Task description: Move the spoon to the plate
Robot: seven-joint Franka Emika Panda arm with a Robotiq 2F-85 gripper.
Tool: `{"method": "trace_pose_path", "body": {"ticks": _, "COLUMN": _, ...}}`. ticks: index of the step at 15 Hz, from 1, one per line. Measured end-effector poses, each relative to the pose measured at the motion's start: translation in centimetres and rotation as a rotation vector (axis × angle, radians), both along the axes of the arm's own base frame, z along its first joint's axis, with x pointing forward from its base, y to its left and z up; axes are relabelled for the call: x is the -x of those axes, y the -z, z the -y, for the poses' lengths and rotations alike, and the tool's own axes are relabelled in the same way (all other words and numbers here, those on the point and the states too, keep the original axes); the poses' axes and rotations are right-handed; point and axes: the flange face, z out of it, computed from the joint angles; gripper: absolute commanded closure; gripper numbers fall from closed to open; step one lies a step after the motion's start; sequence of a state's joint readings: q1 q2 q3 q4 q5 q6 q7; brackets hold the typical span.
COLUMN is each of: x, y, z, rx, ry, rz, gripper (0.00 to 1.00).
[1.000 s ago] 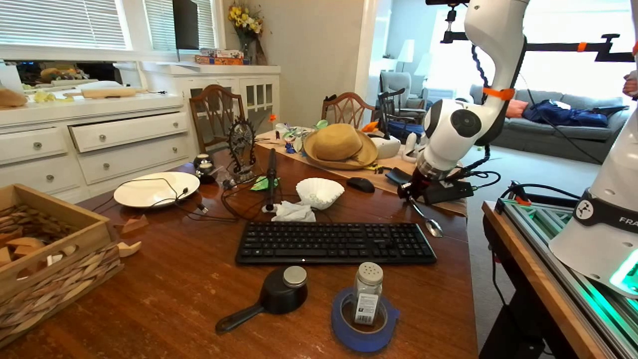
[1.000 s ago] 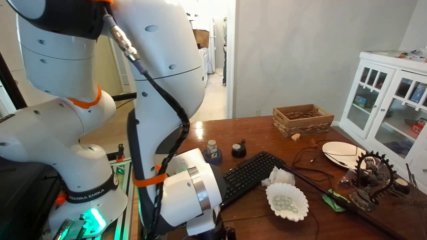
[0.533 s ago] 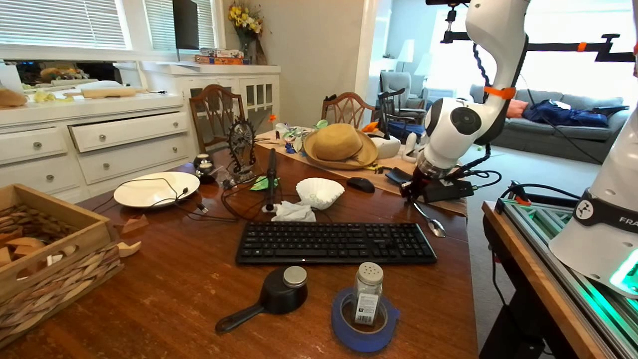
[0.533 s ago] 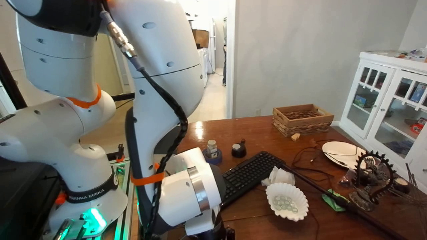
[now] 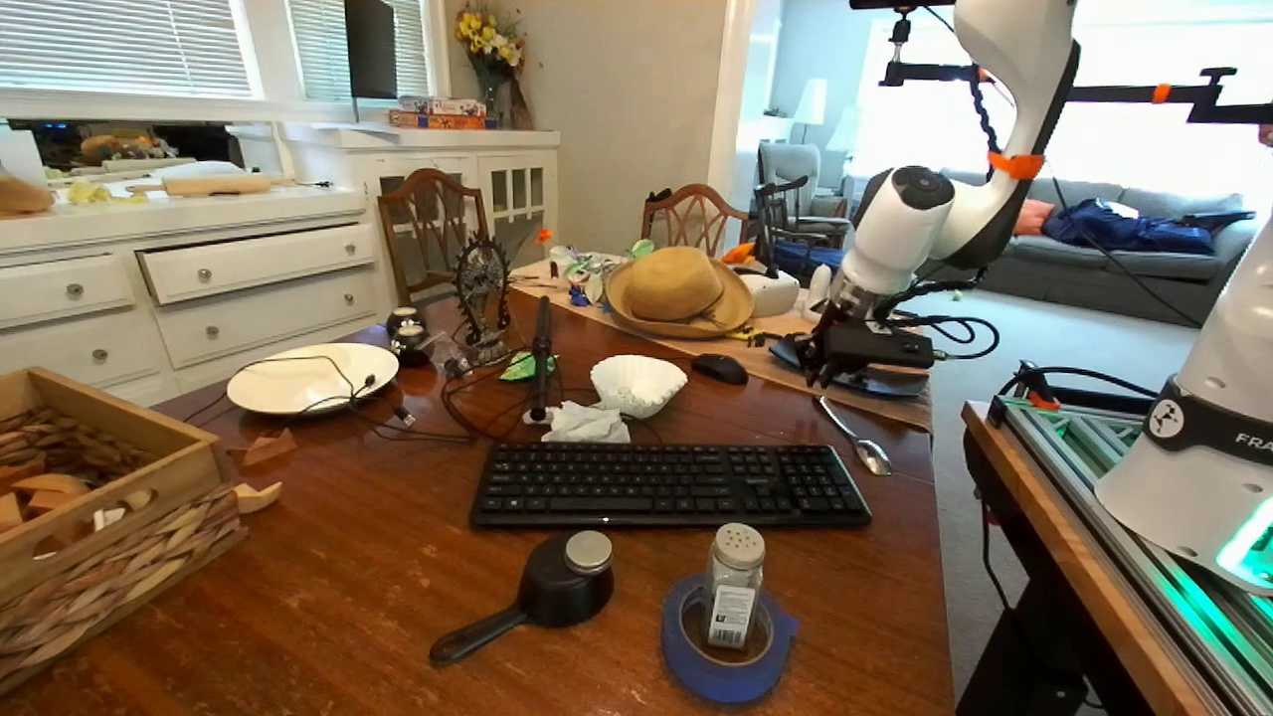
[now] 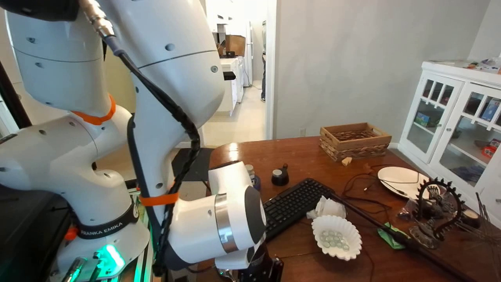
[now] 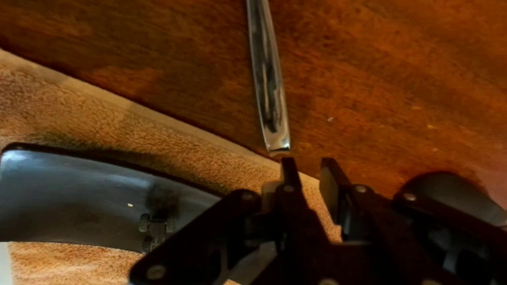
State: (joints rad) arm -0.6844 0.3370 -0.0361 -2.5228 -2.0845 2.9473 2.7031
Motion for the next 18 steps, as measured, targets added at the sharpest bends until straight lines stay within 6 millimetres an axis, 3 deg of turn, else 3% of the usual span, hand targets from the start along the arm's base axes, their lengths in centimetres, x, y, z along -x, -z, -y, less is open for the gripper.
{"method": "trace_pose_path", "body": {"ticks": 1, "x": -0.2, "y": -0.4, "z": 0.1, "rx": -0.009, "ry": 0.017, "rz": 0.011, "gripper": 0.94}}
{"method": "trace_pose_path", "body": {"ticks": 2, "x": -0.3, "y": -0.6, "z": 0.1, "rx": -0.009, "ry": 0.022, "rz": 0.017, "gripper": 0.53}}
{"method": "trace_pose_path", "body": {"ticks": 4, "x": -0.4, "y": -0.6, "z": 0.0, "rx": -0.01, "ry": 0.023, "rz": 0.015, "gripper": 0.45}}
{"method": "trace_pose_path", "body": {"ticks": 10, "x": -0.6, "y": -0.3, "z": -1.4, "rx": -0.004, "ry": -0.073, "rz": -0.015, "gripper": 0.01}}
{"method": "trace_pose_path", "body": {"ticks": 14, "x": -0.1, "y": 0.7, "z": -2.0, "rx": -0.002, "ry": -0.107, "rz": -0.048, "gripper": 0.0}}
{"method": "trace_pose_path", "body": {"ticks": 18, "x": 1.2, "y": 2.2, "z": -1.1, "rx": -0.007, "ry": -0.129, "rz": -0.112, "gripper": 0.01}}
